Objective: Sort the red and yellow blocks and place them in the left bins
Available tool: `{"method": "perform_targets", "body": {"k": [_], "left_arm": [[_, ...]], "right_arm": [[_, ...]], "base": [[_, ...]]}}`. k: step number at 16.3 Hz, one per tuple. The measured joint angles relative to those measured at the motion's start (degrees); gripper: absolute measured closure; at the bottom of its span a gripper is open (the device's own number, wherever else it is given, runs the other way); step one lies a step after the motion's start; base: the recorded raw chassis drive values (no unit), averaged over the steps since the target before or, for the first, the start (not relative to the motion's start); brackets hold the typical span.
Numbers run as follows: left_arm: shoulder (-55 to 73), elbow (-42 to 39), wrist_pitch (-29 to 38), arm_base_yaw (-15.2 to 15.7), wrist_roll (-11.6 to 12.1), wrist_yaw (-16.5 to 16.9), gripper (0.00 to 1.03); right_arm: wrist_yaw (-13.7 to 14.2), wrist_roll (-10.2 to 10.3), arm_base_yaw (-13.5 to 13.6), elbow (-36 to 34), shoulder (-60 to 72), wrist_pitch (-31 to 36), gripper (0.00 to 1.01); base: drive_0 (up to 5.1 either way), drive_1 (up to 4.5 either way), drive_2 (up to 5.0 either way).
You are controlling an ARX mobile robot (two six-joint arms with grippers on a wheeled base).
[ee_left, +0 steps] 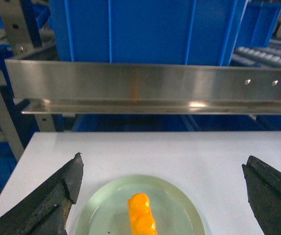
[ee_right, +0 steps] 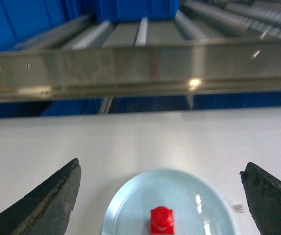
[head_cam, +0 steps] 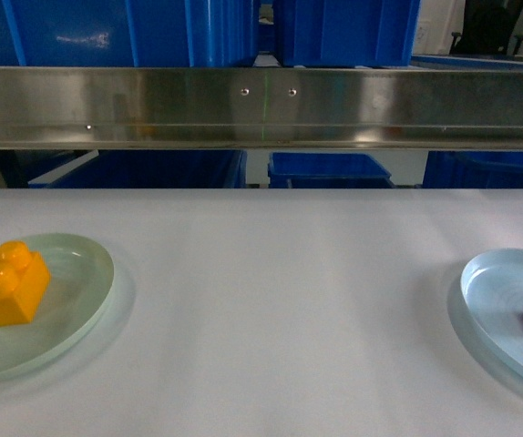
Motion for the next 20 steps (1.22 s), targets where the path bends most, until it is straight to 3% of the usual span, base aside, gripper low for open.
{"method": "perform_targets", "body": {"k": [1, 3, 4, 6, 11, 14, 15, 20], "left_arm": [[15.8, 6.6, -0.8, -2.3, 1.1, -1.2, 0.05], [21.9, 7.4, 1.3, -4.2, 2.2, -2.2, 0.05], [25.6, 8.0, 4.3, -5.9, 2.7, -3.7, 0.05], [27.9, 8.3, 8.2, -7.6, 2.7, -4.6, 0.05], [27.6, 8.3, 8.8, -7.7, 2.7, -4.9, 0.05], [27.6, 8.3, 8.8, -7.7, 2.7, -5.0, 0.05], [27.6, 8.3, 8.8, -7.7, 2.7, -4.9, 0.05], [27.6, 8.3, 8.8, -7.7, 2.7, -5.0, 0.05]], "right_arm": [[-2.1, 2.4, 1.2, 11.3, 20.9, -4.6, 0.03], [-1.8, 3.7, 1.7, 14.0, 29.7, -3.3, 0.03], [0.3, 3.7, 1.8, 13.4, 33.1, 1.2, 0.03], [1.4, 3.7, 1.7, 12.3, 33.1, 5.8, 0.03], [1.6, 3.7, 1.7, 12.3, 32.4, 6.0, 0.03], [0.5, 5.4, 2.8, 13.5, 37.2, 4.0, 0.03], [1.5, 5.5, 2.9, 15.6, 43.5, 2.2, 0.03], [3.1, 4.4, 3.6, 18.8, 48.1, -0.9, 0.03]], "base": [[0.0, 0.0, 0.0], [0.0, 0.0, 0.0], [0.0, 0.0, 0.0], [0.0, 0.0, 0.0], [0.0, 0.0, 0.0], [0.0, 0.0, 0.0], [0.0, 0.0, 0.0], [0.0, 0.0, 0.0]]}}
